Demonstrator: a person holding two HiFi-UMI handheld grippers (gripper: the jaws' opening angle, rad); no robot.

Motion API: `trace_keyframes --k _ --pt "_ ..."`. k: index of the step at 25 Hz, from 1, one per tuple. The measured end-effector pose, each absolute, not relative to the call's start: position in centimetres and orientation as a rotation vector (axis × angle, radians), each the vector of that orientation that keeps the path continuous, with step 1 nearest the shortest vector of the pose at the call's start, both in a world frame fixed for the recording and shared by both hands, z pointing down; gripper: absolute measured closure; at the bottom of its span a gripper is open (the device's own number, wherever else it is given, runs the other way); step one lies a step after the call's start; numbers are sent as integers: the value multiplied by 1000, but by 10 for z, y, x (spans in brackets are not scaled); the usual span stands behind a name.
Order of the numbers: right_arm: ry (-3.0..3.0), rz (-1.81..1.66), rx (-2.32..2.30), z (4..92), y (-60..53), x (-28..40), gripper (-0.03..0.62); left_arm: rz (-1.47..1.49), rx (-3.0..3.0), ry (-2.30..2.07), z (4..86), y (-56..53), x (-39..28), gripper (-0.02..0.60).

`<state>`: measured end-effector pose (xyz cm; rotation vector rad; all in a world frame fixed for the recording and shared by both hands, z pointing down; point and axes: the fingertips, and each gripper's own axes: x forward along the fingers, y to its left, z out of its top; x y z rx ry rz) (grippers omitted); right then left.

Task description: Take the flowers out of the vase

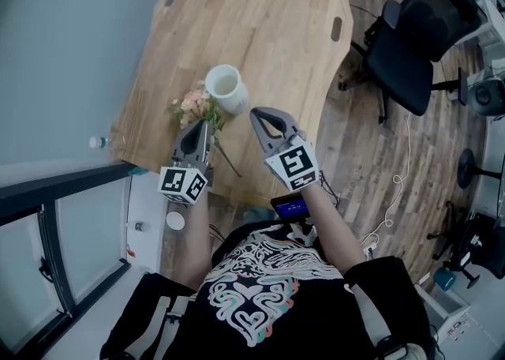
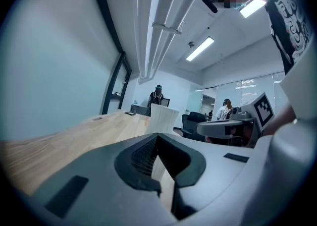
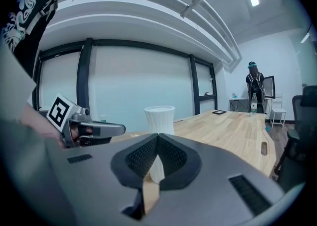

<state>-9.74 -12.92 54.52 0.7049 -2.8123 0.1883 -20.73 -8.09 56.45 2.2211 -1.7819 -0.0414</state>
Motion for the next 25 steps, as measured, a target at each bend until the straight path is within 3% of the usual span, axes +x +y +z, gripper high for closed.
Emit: trace_keyframes --k 25 --pt "-2926 170 832 474 -111 -82 588 31 2471 -1806 457 -67 -170 578"
